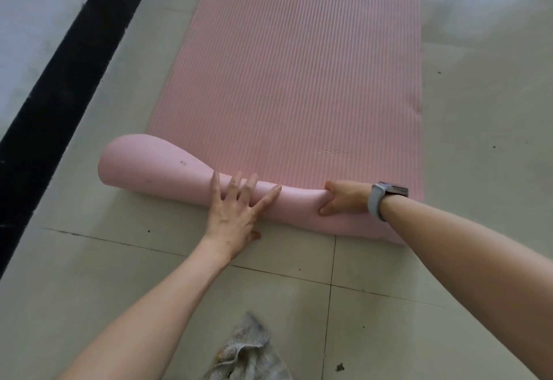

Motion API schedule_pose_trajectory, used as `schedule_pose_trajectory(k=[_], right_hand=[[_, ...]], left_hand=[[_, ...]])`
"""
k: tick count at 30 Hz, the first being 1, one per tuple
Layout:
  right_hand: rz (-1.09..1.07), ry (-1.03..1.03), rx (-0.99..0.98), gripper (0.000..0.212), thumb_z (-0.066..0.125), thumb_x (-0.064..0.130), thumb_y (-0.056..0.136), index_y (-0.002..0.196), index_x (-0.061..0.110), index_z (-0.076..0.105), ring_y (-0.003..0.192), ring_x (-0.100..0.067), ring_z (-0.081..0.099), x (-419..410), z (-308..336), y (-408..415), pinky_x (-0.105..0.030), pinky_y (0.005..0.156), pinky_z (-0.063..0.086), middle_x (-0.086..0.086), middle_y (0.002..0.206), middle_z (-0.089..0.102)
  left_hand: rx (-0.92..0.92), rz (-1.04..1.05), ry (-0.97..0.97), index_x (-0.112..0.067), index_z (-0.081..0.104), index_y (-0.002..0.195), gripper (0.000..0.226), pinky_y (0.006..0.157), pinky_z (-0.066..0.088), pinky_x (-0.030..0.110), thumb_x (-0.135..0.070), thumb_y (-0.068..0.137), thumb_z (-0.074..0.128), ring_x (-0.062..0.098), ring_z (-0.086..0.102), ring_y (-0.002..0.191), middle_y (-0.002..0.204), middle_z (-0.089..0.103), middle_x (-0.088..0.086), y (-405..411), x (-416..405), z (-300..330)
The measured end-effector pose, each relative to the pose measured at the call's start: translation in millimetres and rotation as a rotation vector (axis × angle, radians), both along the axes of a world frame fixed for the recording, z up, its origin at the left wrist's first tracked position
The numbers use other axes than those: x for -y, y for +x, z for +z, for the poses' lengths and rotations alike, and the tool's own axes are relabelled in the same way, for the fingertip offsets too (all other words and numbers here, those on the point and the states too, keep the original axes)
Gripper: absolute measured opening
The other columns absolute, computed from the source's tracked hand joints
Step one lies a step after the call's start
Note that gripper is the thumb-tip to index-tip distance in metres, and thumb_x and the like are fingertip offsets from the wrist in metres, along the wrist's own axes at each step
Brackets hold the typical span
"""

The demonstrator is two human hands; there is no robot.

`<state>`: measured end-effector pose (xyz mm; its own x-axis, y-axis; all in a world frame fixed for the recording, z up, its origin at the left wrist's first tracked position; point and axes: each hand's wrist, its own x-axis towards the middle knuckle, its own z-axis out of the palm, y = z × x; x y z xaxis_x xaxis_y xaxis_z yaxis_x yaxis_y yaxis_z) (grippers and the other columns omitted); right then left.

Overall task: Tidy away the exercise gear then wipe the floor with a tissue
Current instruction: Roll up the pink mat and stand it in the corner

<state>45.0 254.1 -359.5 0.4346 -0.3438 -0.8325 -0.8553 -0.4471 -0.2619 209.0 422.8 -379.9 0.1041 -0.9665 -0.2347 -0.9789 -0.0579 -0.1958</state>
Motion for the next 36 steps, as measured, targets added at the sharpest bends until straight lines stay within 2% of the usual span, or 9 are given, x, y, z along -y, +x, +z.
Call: schedule_pose_trajectory(k=[3, 9, 13, 18, 21, 24, 28, 32, 36], right_hand=[[-0.013, -0.316, -0.022, 0.067, 0.066, 0.05, 0.075, 0.122, 0.011, 0.039, 0.104, -0.029, 0.056, 28.7, -7.1, 4.1, -0.033, 0.075, 0.039, -0.009, 0.118, 0.055], [0.365, -0.922, 0.365, 0.075, 0.075, 0.035, 0.065, 0.13, 0.018, 0.042, 0.109, -0.036, 0.056, -40.8, -18.6, -18.3, -0.062, 0.095, 0.04, -0.015, 0.122, 0.056], [0.445, -0.813, 0.275, 0.102, 0.08, 0.05, 0.051, 0.136, 0.022, 0.033, 0.12, -0.04, 0.051, -44.3, -32.0, -25.5, -0.069, 0.093, 0.034, -0.018, 0.134, 0.05], [0.4, -0.674, 0.381, 0.074, 0.065, 0.04, 0.074, 0.137, 0.029, 0.027, 0.107, -0.031, 0.056, 4.1, -33.2, -13.8, -0.051, 0.086, 0.043, -0.007, 0.127, 0.054], [0.331, -0.513, 0.405, 0.064, 0.048, 0.041, 0.089, 0.143, 0.037, 0.014, 0.121, -0.025, 0.044, 32.2, -23.5, -7.4, -0.044, 0.094, 0.035, 0.004, 0.141, 0.038], [0.246, -0.382, 0.349, 0.066, 0.046, 0.041, 0.09, 0.144, 0.038, 0.009, 0.126, -0.026, 0.039, 51.8, -15.8, 3.7, -0.043, 0.097, 0.034, 0.001, 0.144, 0.034], [0.227, -0.554, 0.282, 0.066, 0.043, 0.034, 0.093, 0.146, 0.031, 0.003, 0.133, -0.031, 0.03, 40.7, -6.7, 3.7, -0.049, 0.105, 0.028, -0.007, 0.153, 0.017], [0.379, -0.666, 0.196, 0.084, 0.065, 0.009, 0.067, 0.141, 0.021, 0.026, 0.13, -0.042, 0.038, 0.4, 16.9, 0.7, -0.059, 0.098, 0.037, -0.015, 0.147, 0.034], [0.342, -0.454, 0.112, 0.066, 0.038, 0.017, 0.093, 0.146, 0.026, 0.0, 0.145, -0.03, 0.0, -18.9, 57.8, -10.5, -0.049, 0.116, 0.015, -0.005, 0.158, -0.001]], left_hand=[[-0.049, 0.057, 0.123, -0.041, -0.017, 0.14, 0.101, 0.11, 0.006, 0.062, -0.063, 0.075, 0.057, 0.037, 0.022, 0.136, 0.147, 0.017, 0.017, 12.9, 59.3, -11.0], [-0.075, 0.007, 0.224, -0.038, 0.014, 0.142, 0.081, 0.097, 0.033, 0.043, -0.069, 0.075, 0.049, 0.03, 0.045, 0.115, 0.126, 0.045, 0.012, 39.6, 85.6, 1.8], [-0.129, 0.008, 0.296, -0.039, 0.017, 0.141, 0.081, 0.092, 0.035, 0.04, -0.071, 0.074, 0.048, 0.03, 0.047, 0.115, 0.126, 0.046, 0.011, 47.3, 95.9, 5.4], [-0.039, -0.038, -0.168, -0.032, 0.034, 0.132, 0.078, 0.1, 0.035, 0.061, -0.064, 0.067, 0.061, 0.03, 0.042, 0.117, 0.131, 0.045, 0.013, 44.9, 70.3, -5.6], [0.008, -0.055, -0.156, -0.03, 0.029, 0.138, 0.092, 0.098, 0.016, 0.074, -0.062, 0.059, 0.063, 0.034, 0.03, 0.131, 0.142, 0.033, 0.013, 38.5, 56.9, -17.9], [-0.041, 0.082, -0.124, -0.033, 0.031, 0.137, 0.087, 0.096, 0.02, 0.075, -0.036, 0.064, 0.079, 0.034, 0.042, 0.131, 0.139, 0.049, 0.01, 32.8, 72.3, -18.2], [-0.162, 0.17, 0.029, -0.041, 0.012, 0.145, 0.062, 0.109, -0.001, 0.066, -0.025, 0.095, 0.045, 0.023, 0.017, 0.145, 0.154, 0.024, -0.001, 40.6, 97.9, -10.2], [-0.265, 0.184, 0.071, -0.039, 0.023, 0.141, 0.05, 0.111, -0.001, 0.063, -0.023, 0.096, 0.037, 0.022, 0.023, 0.14, 0.144, 0.037, -0.002, 44.1, 112.3, 14.9], [-0.257, 0.181, 0.114, -0.038, 0.029, 0.138, 0.051, 0.11, 0.001, 0.063, -0.011, 0.095, 0.028, 0.026, 0.027, 0.137, 0.139, 0.044, 0.003, 38.7, 109.5, 34.6]])
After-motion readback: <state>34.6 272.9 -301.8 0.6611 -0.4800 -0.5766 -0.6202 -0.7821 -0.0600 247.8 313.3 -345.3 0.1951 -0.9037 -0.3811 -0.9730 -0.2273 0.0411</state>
